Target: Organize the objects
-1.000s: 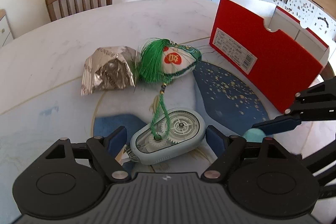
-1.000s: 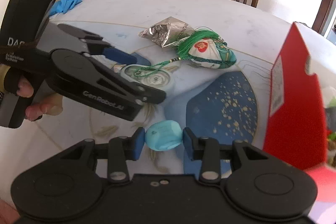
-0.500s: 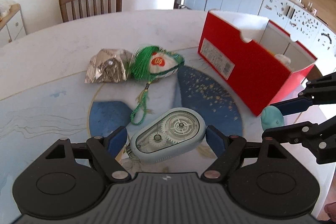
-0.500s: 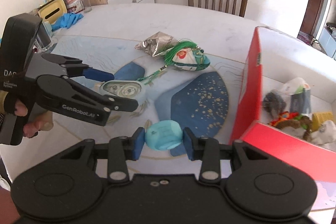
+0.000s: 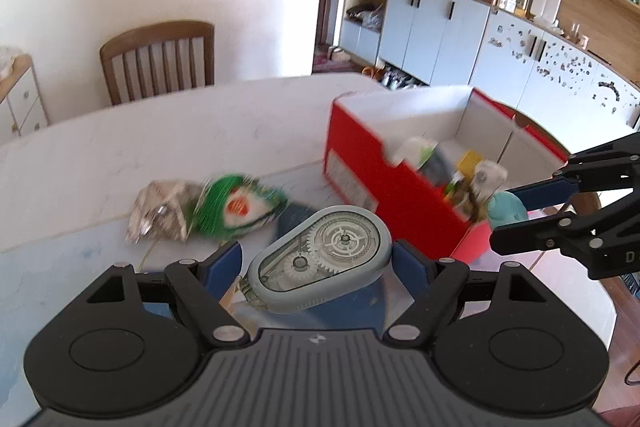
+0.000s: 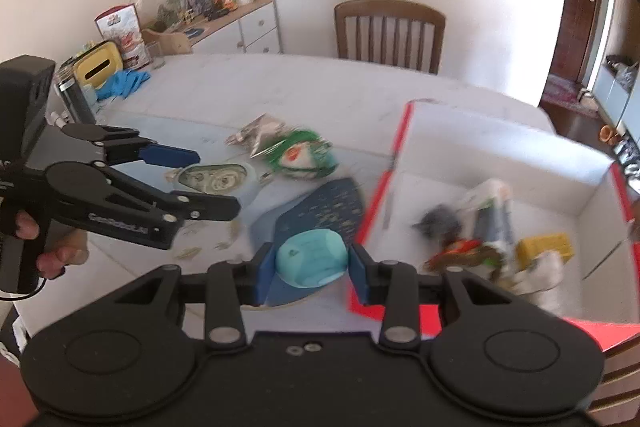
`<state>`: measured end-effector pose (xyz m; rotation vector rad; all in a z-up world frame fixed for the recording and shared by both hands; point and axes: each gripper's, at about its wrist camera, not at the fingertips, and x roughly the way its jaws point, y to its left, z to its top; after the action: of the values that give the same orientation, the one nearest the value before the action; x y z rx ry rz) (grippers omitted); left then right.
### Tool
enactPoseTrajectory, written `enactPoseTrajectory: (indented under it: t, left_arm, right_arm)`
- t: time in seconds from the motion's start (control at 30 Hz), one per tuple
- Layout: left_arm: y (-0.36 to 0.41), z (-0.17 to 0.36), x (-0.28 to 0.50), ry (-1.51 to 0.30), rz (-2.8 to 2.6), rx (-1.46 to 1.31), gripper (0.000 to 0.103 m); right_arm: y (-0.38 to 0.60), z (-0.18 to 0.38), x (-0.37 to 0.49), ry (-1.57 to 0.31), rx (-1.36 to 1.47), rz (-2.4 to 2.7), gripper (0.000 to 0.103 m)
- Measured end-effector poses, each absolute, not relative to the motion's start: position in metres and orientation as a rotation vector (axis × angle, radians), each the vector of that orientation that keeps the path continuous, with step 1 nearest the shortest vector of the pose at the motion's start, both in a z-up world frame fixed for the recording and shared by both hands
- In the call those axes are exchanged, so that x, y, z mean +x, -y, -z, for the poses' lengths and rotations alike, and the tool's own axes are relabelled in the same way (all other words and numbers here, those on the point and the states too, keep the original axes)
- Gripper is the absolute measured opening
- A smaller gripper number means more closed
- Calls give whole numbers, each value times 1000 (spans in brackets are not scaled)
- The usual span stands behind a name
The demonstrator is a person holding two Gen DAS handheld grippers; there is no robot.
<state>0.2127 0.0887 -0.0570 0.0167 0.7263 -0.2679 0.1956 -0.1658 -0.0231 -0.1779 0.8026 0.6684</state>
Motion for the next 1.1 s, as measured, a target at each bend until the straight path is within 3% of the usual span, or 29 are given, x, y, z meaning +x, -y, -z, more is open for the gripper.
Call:
enactPoseTrajectory:
  t: [0.13,0.17,0.2,0.37,0.67,0.83,1.1]
  left_arm:
    - [-67,43,223,-691,276,36,78]
    - [-62,41,227,-688,283,40,61]
    - [-55,39,232,-694,286,45,56]
    - [-29,48,255,-719,279,77,53]
    - [-66,76,257,-793,192,91,53]
    - [-94,103,261,-851,118,48,73]
    - [-120,142,292,-945,-107,-169,74]
  right_arm:
    - [191,18,206,-781,-179,-646,38]
    - [197,17,208,-778,-178,-640,38]
    - [205,16,211,-776,-177,-633,38]
    - [239,21,227,-794,-157,-587,38]
    - [273,17,248,-785,-121,-553,38]
    - [274,15,257,-779,-108,-526,38]
    - [270,19,269,-811,-81,-478,38]
